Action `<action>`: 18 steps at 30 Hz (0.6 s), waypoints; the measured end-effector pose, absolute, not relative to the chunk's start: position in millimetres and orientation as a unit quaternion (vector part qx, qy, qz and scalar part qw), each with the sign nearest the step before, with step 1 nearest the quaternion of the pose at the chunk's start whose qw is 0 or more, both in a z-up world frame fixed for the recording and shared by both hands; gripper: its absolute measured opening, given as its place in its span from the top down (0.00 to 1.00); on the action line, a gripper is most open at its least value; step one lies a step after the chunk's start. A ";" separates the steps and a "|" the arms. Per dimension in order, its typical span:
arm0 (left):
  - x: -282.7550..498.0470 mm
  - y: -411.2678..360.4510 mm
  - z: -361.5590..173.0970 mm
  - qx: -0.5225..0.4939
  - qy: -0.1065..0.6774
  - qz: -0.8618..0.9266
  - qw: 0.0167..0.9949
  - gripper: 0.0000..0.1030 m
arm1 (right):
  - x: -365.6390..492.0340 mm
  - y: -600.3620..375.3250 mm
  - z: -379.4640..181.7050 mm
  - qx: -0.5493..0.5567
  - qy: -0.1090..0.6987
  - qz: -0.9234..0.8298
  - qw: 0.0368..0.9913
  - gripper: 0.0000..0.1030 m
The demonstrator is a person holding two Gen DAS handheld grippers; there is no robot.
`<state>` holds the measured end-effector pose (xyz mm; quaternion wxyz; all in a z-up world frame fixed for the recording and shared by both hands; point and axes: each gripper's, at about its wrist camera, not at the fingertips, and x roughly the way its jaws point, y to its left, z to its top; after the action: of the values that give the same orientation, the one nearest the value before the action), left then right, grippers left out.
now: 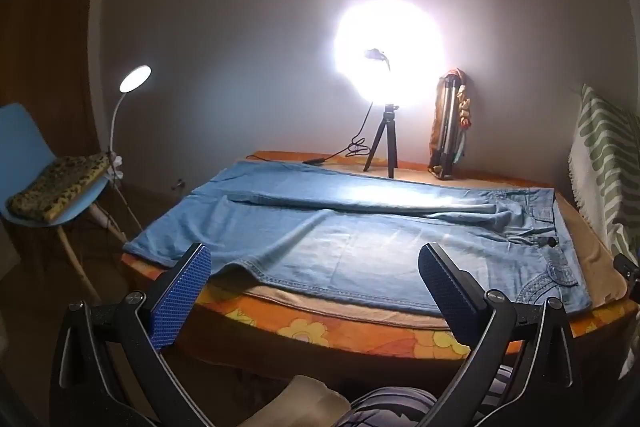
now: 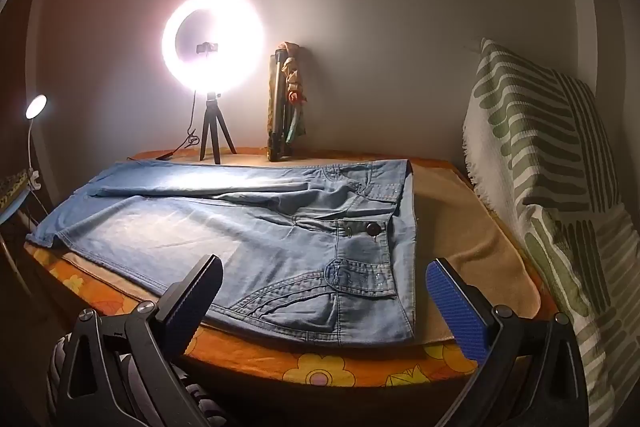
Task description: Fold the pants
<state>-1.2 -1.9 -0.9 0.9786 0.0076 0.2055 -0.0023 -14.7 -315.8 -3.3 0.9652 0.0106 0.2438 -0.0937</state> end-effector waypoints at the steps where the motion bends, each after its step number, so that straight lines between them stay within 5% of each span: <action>1: -1.9 -3.2 -1.3 0.010 0.205 -0.003 0.979 0.00 | -14.3 -315.5 -3.5 0.010 0.246 -0.094 0.965 0.00; 18: 2.6 4.2 -10.2 -0.002 0.215 0.008 0.977 0.00 | -10.9 -314.1 -5.5 0.004 0.245 -0.094 0.965 0.00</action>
<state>2.6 4.2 -10.2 0.9766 -0.0017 0.2148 0.0079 -10.9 -314.1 -5.5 0.9649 0.0037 0.2451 -0.0944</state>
